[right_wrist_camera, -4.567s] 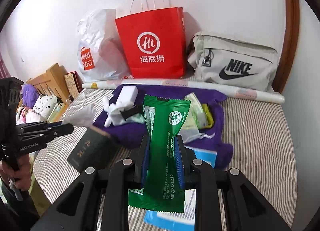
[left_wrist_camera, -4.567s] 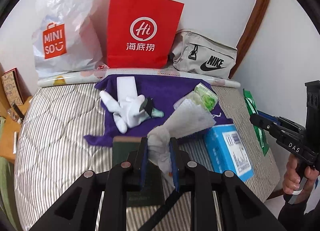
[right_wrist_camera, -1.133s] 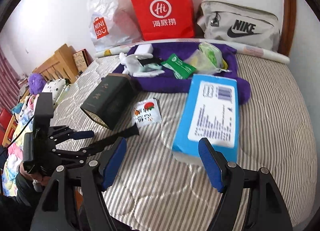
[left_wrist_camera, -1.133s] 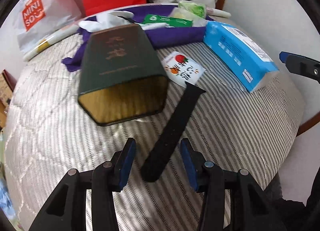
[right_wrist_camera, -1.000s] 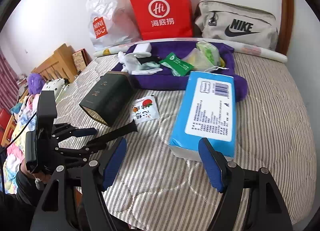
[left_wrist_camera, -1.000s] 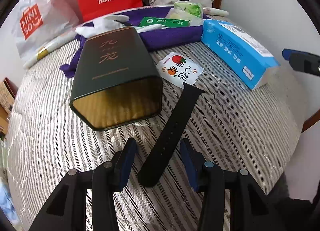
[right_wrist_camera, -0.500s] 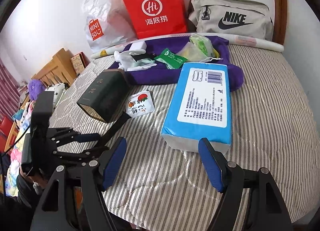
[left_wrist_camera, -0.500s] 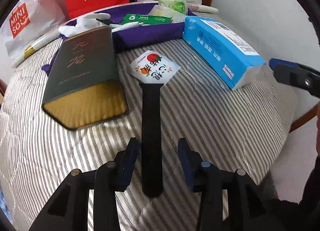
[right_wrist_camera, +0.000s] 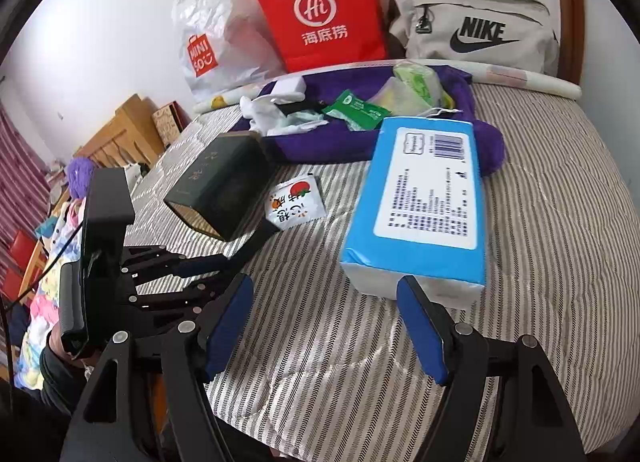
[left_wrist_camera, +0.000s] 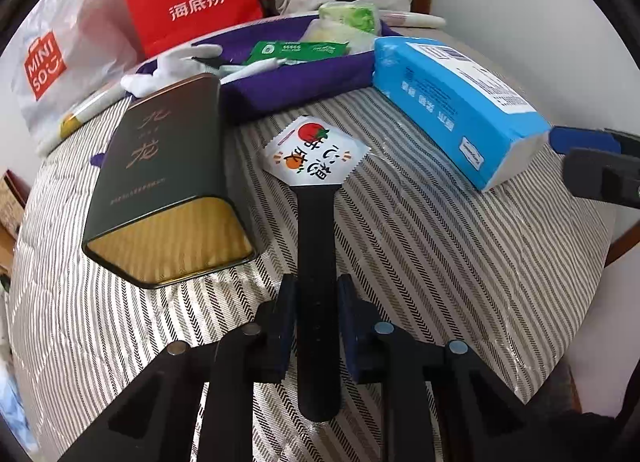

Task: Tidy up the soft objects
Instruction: 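Lift the black watch strap with the left tool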

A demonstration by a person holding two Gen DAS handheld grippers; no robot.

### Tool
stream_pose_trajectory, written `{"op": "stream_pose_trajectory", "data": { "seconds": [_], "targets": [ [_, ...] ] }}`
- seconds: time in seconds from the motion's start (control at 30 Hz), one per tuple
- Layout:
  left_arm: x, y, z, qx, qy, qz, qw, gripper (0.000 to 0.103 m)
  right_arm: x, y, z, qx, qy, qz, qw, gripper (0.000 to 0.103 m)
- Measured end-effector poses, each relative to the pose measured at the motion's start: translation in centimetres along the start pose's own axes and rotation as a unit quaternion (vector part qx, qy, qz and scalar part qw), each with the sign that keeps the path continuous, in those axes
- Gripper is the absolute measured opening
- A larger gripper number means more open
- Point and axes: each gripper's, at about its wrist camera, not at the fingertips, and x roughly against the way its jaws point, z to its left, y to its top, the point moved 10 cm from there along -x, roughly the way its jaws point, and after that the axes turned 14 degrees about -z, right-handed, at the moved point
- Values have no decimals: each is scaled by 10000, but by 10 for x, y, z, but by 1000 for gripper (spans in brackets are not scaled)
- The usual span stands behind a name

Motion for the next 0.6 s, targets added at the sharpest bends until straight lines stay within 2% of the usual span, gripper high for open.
{"op": "stream_pose_trajectory", "data": {
  "seconds": [0.13,0.37,0.6],
  "targets": [
    [12,-6,2,150,-262,21,9995,20,-3,1,7,87,14,31,10000,74],
    [41,-28,30,390,-149,-8,9991,20,-18,10,30,451,160,76,9988,74],
    [57,-44,60,621,88,-62,9980,20,-57,8,56,1058,173,297,9938,74]
  ]
}}
